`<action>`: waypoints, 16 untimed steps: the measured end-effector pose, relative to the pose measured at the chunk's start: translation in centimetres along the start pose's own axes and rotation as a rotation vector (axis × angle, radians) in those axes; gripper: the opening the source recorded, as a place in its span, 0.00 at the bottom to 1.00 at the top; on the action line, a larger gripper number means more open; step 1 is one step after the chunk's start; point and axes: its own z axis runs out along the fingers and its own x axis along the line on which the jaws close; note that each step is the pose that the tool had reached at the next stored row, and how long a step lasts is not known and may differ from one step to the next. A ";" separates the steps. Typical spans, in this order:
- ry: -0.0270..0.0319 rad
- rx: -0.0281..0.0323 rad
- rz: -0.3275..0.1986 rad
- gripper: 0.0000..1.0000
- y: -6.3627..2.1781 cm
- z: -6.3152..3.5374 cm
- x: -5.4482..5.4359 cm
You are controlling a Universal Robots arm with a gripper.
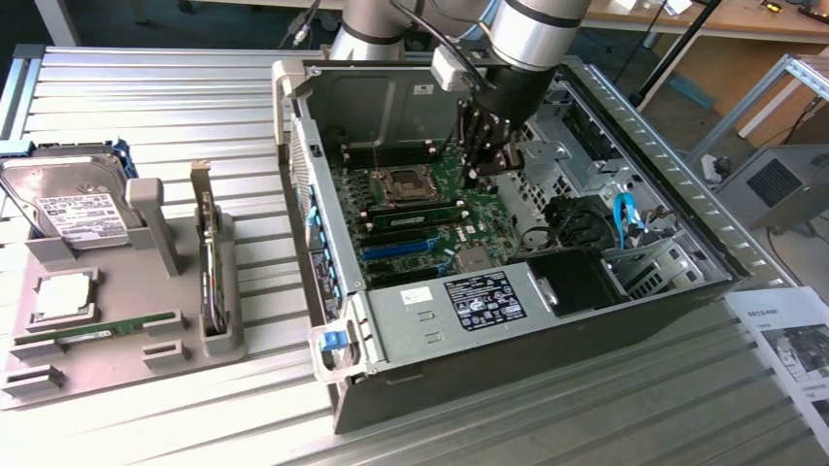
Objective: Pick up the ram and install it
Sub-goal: 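Press down the ram until it locks into place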
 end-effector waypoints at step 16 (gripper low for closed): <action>-0.0001 0.0000 0.000 0.11 -0.12 1.46 -0.1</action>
